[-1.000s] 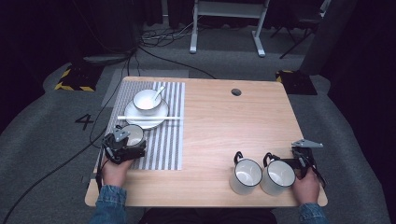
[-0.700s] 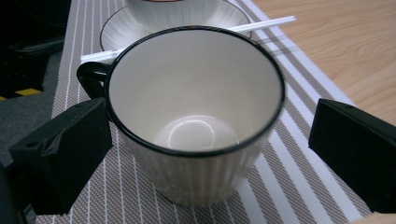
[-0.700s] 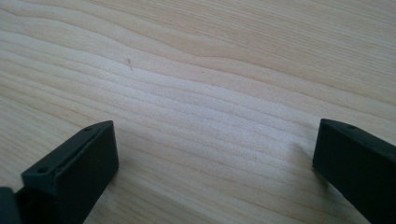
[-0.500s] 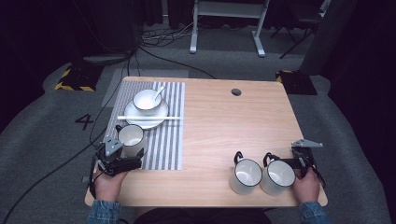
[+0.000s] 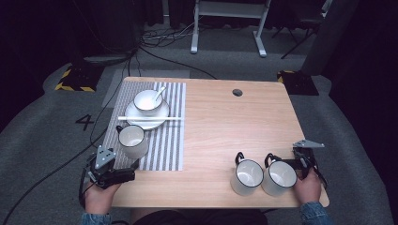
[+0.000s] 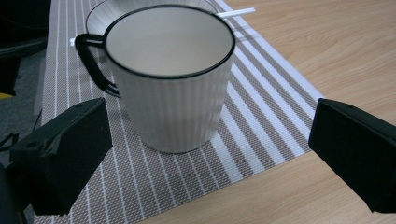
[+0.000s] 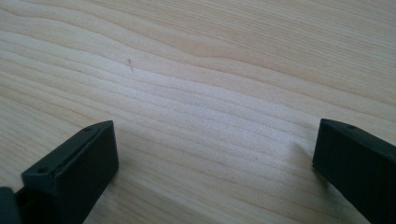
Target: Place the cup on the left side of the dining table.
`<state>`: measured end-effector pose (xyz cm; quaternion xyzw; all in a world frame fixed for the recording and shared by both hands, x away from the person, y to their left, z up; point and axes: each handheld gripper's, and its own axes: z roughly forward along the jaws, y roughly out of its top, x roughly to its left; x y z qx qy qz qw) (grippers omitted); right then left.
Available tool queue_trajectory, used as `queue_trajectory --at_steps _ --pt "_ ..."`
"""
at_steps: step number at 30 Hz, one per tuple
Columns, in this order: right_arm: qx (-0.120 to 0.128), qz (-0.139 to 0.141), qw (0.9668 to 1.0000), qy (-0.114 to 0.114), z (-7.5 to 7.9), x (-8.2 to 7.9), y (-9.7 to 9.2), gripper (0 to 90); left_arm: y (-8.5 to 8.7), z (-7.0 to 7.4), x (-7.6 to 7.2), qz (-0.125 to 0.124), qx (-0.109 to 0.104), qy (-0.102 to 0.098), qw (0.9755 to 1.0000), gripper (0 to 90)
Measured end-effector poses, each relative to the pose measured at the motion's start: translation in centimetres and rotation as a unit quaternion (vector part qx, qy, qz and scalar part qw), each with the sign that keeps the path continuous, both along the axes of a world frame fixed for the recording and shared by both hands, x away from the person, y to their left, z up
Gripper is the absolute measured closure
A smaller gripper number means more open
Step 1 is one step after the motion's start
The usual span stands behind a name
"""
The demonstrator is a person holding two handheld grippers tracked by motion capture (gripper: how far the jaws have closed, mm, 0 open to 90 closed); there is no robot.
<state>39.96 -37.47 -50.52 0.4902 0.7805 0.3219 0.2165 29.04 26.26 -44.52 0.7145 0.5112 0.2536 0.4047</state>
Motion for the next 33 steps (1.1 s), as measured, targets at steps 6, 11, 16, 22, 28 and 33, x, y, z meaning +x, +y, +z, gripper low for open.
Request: queue_trajectory --at_steps 6,11,16,22,28,33 --pt "0.000 0.000 1.0000 0.000 0.0 0.0 0.0 0.2 0.7 -0.9 -0.3 -0.012 0.012 0.031 0.9994 0.0" --pt "0.000 0.000 1.0000 0.000 0.0 0.0 0.0 0.2 1.2 -1.4 -0.3 -0.017 0.015 0.047 0.9986 0.0" --pt "0.000 0.000 1.0000 0.000 0.0 0.0 0.0 0.2 1.3 -2.1 0.1 -0.036 0.018 0.105 0.9937 0.0" --pt "0.000 0.000 1.0000 0.000 0.0 0.0 0.0 0.2 1.9 -3.1 0.2 -0.031 0.026 0.128 0.9910 0.0" --pt "0.000 0.000 1.0000 0.000 0.0 0.0 0.0 0.2 2.4 -3.6 0.0 -0.028 0.031 0.144 0.9887 0.0" --pt "0.000 0.000 1.0000 0.000 0.0 0.0 0.0 0.2 2.6 -4.3 -0.1 -0.029 0.038 0.157 0.9865 0.0"
